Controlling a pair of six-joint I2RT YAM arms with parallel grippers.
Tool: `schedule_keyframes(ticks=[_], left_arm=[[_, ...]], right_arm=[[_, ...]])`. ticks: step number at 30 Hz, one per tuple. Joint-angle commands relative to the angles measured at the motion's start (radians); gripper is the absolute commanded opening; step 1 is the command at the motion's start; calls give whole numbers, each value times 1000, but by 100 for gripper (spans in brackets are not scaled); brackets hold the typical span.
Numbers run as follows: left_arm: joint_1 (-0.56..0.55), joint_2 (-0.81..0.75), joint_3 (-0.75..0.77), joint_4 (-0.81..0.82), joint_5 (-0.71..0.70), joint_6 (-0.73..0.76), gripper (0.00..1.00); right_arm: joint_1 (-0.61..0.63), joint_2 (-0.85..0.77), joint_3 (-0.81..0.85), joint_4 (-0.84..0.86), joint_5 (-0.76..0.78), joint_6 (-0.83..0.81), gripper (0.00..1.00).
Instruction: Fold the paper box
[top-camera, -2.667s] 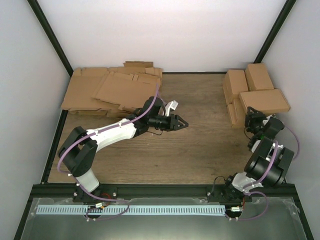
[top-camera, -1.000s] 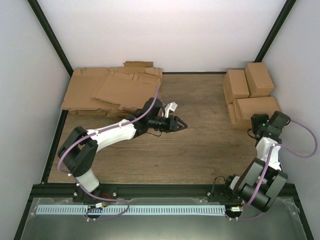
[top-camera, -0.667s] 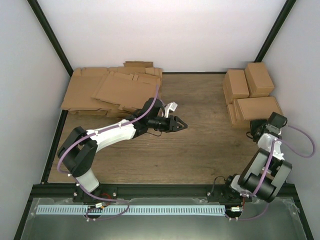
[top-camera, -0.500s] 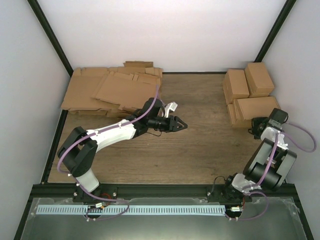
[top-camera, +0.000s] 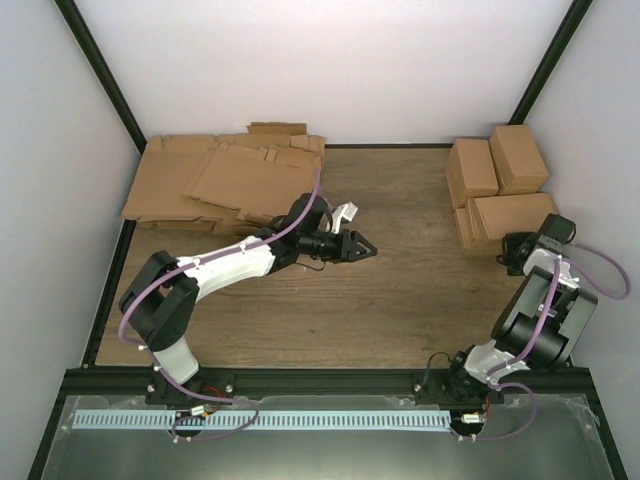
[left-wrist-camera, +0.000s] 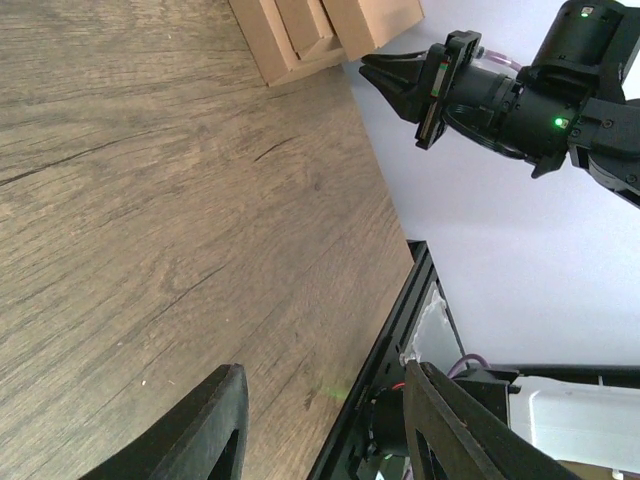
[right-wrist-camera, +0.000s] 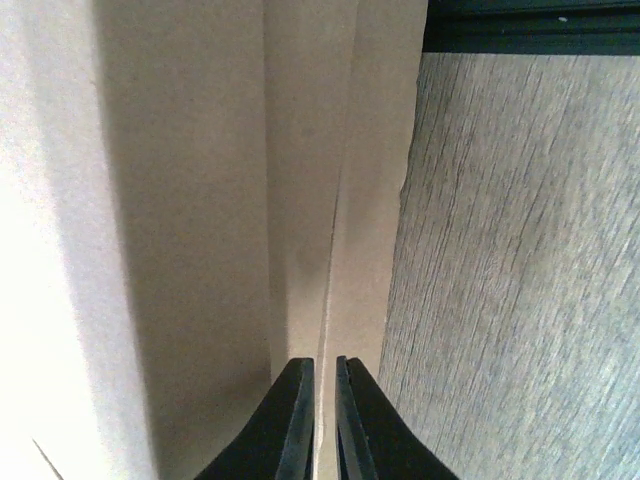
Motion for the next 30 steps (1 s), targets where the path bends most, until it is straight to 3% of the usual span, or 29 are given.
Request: schedule_keyframes(ticks=[1,3,5,10,23,30], left_arm=[[7,23,33,-6,14,26,45],[6,25,33,-6,12,26,45],[6,27,33,-6,13,26,45],[8,29,36,-8,17,30,45],[7,21,33,-23,11,40,45],[11,-7,36,-72,-31,64,45]], right_arm=[[-4,18,45,1,-16,-7,9],[-1,18,45,3,-16,-10,15],[1,14,43,11,-22,-14,30],[1,-2,39,20,-37,-18,51],[5,-23,29,20,-56,-14,67],[5,-122,-28,-9,21,-33,67]])
